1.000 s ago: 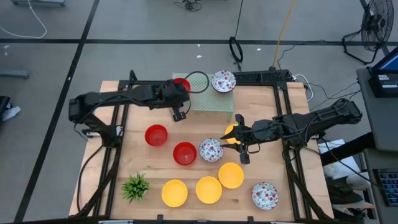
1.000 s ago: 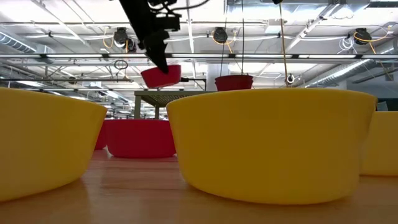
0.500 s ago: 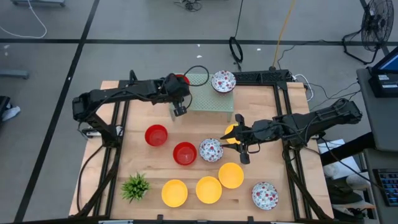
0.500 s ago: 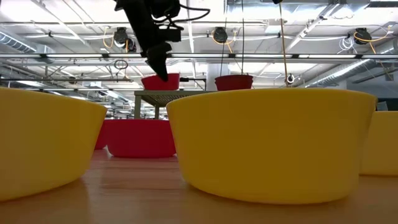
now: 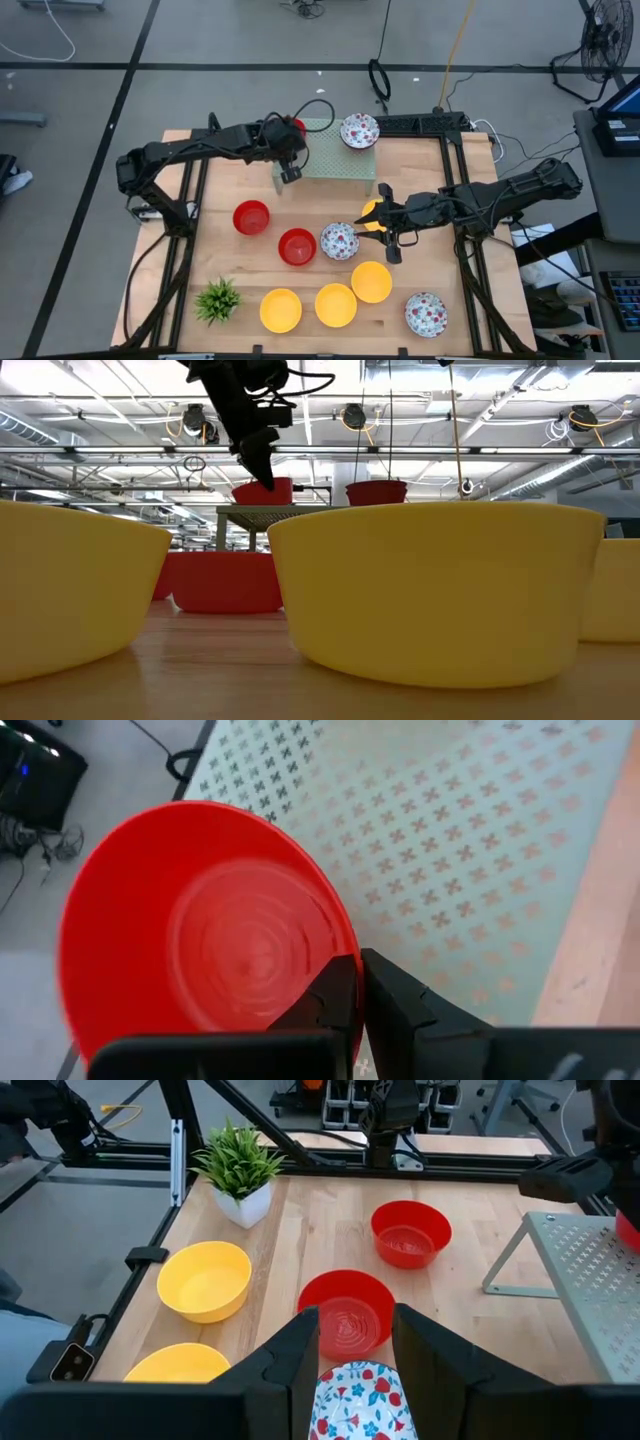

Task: Pick & Place Mini bowls
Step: Put the red bowl on the shelf

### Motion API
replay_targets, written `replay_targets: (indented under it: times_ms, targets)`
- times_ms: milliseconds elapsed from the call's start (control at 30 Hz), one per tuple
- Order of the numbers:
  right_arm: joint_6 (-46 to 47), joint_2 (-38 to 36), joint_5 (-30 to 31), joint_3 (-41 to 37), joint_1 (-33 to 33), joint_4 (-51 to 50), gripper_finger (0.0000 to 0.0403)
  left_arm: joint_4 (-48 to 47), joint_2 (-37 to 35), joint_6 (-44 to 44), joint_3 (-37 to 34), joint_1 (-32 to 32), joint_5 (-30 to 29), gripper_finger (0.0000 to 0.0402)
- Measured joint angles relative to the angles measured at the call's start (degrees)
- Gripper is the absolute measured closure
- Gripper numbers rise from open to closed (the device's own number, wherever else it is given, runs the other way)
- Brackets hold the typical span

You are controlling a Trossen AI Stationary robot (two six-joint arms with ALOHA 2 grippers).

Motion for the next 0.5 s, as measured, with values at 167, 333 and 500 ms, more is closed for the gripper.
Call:
replay_targets:
  times_ms: [167, 333, 500]
  targets:
    - [0.0, 0.0, 0.0, 0.0, 0.0, 0.0, 0.0289, -0.1, 0.0, 0.4, 0.0, 0.1, 0.5, 0.0389]
    - [0.0, 0.0, 0.0, 0.0, 0.0, 0.0, 0.0289, -0.1, 0.0, 0.1, 0.0, 0.0, 2.4, 0.0391]
    - [0.0, 0.0, 0.0, 0.0, 0.0, 0.0, 0.0289, -0.1, 0.0, 0.1, 0.0, 0.1, 2.4, 0.0380]
